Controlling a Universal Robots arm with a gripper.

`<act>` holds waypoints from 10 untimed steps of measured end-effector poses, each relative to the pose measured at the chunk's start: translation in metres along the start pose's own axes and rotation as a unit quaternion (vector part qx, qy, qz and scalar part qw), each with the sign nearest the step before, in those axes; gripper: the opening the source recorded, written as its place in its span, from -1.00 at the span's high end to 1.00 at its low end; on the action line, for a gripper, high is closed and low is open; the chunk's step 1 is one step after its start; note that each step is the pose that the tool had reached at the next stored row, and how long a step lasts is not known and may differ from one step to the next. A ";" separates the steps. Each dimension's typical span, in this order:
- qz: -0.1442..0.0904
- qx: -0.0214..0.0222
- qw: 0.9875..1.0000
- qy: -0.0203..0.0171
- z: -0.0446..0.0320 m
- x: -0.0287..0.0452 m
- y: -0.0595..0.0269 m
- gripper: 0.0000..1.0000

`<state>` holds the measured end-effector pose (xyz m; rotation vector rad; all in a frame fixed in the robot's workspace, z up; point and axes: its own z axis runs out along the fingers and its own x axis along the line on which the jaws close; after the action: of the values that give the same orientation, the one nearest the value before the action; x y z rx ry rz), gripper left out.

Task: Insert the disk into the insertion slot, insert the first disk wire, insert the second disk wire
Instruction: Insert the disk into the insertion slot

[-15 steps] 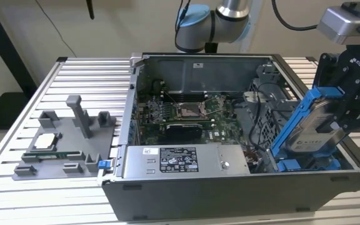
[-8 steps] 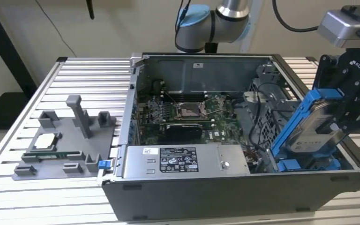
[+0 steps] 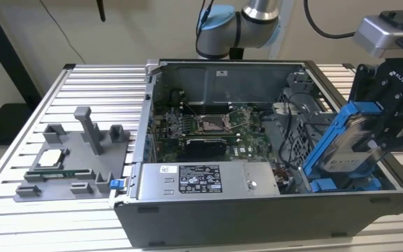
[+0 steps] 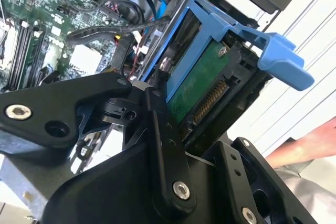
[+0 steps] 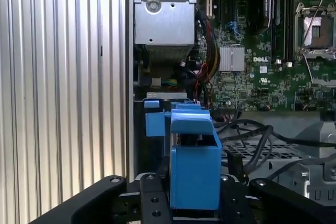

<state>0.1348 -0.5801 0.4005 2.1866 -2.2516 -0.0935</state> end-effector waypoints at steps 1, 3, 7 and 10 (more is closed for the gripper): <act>0.000 0.000 1.000 0.000 0.0006 0.0000 0.0000 1.00; 0.000 0.000 1.000 0.000 0.0025 0.0001 0.0002 1.00; 0.000 0.000 1.000 0.000 0.0086 0.0004 0.0008 1.00; 0.000 0.000 1.000 0.000 0.0140 0.0007 0.0008 1.00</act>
<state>0.1334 -0.5802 0.3866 2.1863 -2.2519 -0.0935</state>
